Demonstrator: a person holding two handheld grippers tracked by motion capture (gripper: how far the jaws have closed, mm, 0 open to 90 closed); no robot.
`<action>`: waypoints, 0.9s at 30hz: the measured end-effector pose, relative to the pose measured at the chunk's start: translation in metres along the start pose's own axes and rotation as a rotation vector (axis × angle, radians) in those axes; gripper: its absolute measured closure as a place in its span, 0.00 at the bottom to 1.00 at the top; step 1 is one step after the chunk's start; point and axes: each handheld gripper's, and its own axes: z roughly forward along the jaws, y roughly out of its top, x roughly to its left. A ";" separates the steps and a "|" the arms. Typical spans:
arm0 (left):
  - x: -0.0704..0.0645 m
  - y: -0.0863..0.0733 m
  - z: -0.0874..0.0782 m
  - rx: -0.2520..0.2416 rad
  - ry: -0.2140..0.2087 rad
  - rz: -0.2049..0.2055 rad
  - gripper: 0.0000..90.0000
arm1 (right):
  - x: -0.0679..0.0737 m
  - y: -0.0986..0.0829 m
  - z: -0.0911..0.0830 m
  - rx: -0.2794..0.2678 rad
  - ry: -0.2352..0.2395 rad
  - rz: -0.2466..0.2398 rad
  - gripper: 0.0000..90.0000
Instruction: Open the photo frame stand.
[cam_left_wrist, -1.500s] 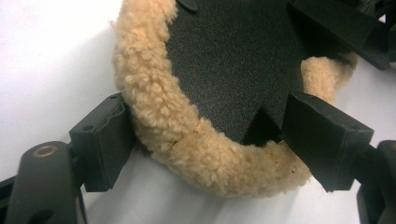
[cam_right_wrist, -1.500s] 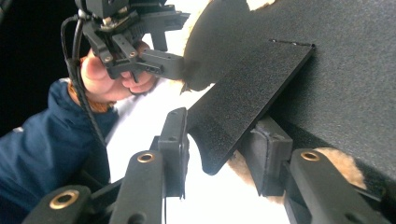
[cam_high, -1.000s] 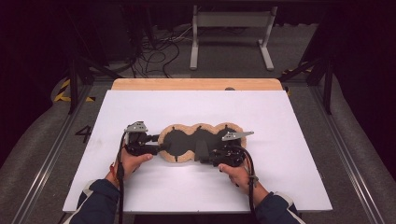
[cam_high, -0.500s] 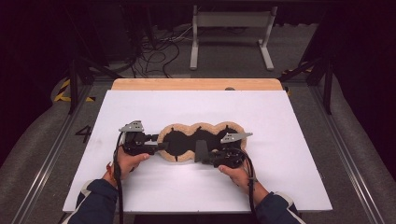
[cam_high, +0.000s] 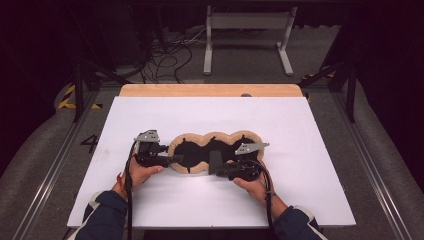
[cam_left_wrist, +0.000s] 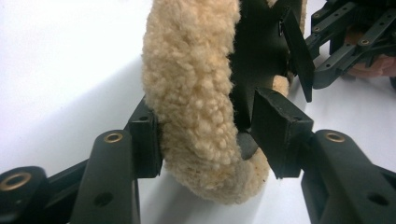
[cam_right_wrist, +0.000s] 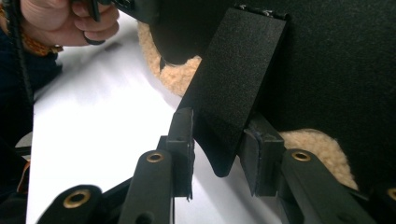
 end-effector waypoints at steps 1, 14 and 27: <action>0.000 0.001 -0.001 -0.005 0.005 0.018 0.56 | 0.000 0.000 0.000 0.004 -0.007 -0.003 0.76; -0.033 0.000 -0.010 0.005 0.146 0.170 0.59 | 0.006 0.000 -0.004 0.049 -0.009 -0.034 0.81; -0.046 -0.007 -0.013 0.017 0.172 0.229 0.61 | 0.023 -0.008 -0.013 0.087 -0.045 -0.107 0.79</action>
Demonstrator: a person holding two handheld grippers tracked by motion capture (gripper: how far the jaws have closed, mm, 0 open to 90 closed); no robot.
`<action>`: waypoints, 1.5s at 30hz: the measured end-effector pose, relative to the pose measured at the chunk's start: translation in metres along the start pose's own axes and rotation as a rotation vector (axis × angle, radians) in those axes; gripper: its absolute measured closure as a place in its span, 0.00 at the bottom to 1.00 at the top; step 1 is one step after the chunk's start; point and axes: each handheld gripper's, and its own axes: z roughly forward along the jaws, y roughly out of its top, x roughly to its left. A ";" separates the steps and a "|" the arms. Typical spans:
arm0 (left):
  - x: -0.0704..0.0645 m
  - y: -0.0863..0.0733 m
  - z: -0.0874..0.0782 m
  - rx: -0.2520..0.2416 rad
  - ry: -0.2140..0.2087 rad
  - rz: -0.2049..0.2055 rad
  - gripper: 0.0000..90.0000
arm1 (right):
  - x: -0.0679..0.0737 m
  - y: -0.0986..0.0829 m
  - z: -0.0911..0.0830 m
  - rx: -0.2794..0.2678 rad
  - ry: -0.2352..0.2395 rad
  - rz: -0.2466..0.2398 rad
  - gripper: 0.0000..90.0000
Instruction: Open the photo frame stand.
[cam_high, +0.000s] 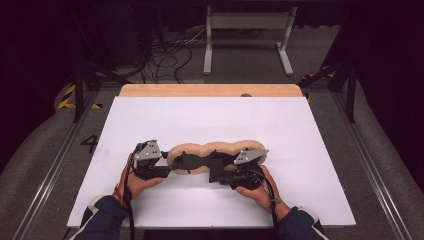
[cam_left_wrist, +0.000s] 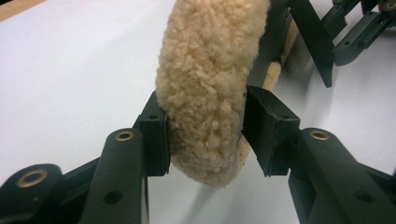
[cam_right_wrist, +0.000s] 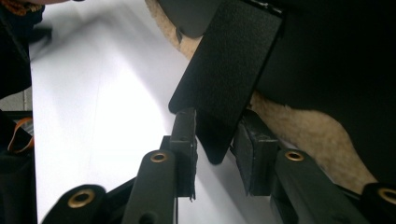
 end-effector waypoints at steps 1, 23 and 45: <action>-0.001 0.000 -0.001 -0.002 0.001 0.003 0.61 | 0.001 -0.002 -0.002 0.002 0.003 -0.004 0.78; -0.020 -0.005 -0.009 0.005 0.000 0.055 0.61 | 0.017 -0.018 -0.001 0.011 -0.041 -0.049 0.65; -0.029 -0.006 -0.009 0.026 0.035 0.087 0.60 | 0.021 -0.023 -0.004 0.050 -0.043 -0.065 0.69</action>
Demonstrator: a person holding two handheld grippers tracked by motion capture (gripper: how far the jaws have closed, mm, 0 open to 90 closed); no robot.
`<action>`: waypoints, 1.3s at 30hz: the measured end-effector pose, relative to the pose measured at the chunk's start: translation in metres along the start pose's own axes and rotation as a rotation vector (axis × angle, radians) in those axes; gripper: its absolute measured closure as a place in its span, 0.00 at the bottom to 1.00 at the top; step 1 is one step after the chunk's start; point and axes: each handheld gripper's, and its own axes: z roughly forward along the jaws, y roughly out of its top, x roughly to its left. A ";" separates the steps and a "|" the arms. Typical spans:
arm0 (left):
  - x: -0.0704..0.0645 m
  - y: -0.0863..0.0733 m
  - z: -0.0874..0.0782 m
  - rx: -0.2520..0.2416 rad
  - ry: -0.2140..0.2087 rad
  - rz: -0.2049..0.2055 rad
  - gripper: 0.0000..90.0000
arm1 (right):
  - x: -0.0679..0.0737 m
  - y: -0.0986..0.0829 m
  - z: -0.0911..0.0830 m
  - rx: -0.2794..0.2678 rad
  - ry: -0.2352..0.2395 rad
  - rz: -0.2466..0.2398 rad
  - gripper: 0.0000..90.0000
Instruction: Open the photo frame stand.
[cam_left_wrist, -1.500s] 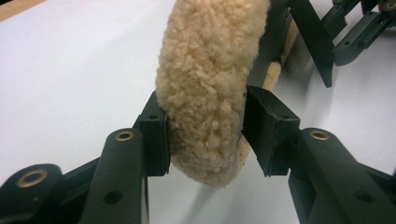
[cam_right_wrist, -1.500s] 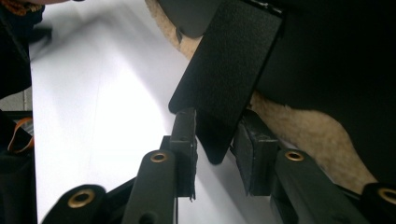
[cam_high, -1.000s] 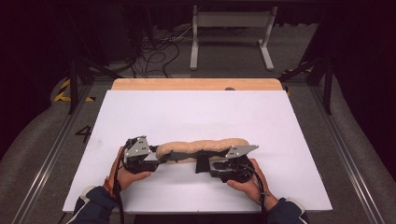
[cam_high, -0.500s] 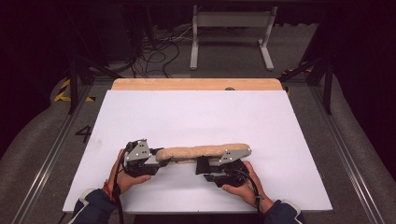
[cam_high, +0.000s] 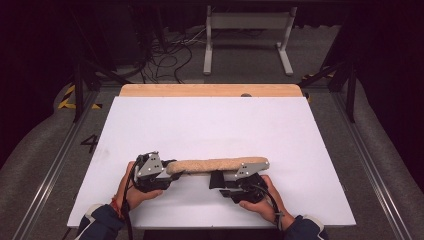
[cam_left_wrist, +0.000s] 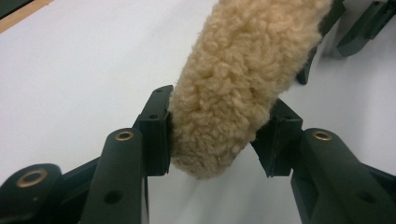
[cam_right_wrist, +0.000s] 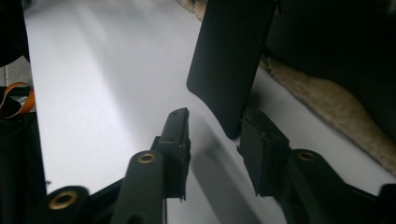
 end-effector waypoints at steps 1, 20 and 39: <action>0.000 0.000 0.000 0.000 0.000 0.000 0.60 | 0.001 -0.001 -0.002 0.006 -0.007 -0.005 0.70; 0.001 -0.004 -0.008 -0.038 -0.016 -0.033 0.59 | -0.034 -0.050 -0.094 -0.120 -0.279 0.089 0.88; 0.003 -0.007 -0.021 -0.080 0.005 -0.056 0.48 | -0.045 -0.037 -0.115 -0.323 -0.375 0.122 0.98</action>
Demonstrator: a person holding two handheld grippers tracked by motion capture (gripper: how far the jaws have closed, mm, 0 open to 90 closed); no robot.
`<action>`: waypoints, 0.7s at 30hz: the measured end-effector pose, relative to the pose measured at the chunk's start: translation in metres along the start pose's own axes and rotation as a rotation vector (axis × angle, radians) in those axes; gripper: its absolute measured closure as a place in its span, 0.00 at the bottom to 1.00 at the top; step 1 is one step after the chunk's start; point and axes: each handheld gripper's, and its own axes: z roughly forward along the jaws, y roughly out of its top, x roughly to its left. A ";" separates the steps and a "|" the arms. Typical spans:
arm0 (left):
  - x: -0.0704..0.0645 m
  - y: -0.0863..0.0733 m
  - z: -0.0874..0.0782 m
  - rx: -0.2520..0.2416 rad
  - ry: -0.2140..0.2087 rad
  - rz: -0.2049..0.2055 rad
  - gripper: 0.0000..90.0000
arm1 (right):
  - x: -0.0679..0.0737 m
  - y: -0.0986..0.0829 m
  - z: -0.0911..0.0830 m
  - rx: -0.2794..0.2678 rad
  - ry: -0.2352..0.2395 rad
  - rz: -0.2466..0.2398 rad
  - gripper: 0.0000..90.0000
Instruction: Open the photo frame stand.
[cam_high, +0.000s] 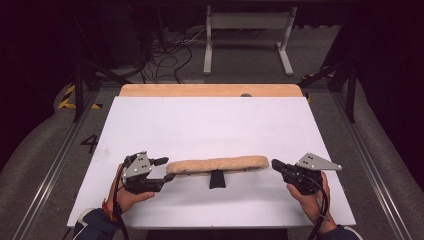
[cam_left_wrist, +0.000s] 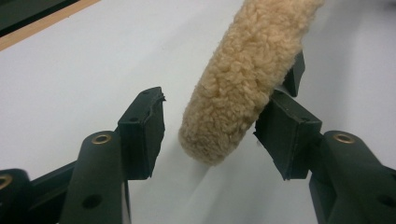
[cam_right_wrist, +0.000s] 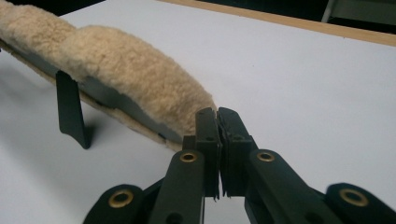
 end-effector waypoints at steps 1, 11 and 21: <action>0.000 0.000 0.000 0.000 -0.001 0.002 0.48 | 0.000 0.001 0.001 -0.003 -0.002 -0.003 0.99; -0.003 0.000 0.002 0.005 -0.016 0.015 0.61 | 0.006 0.003 0.006 0.016 0.025 -0.026 1.00; -0.002 0.000 0.004 0.002 -0.030 0.011 0.62 | 0.007 0.003 0.007 0.022 0.027 -0.031 1.00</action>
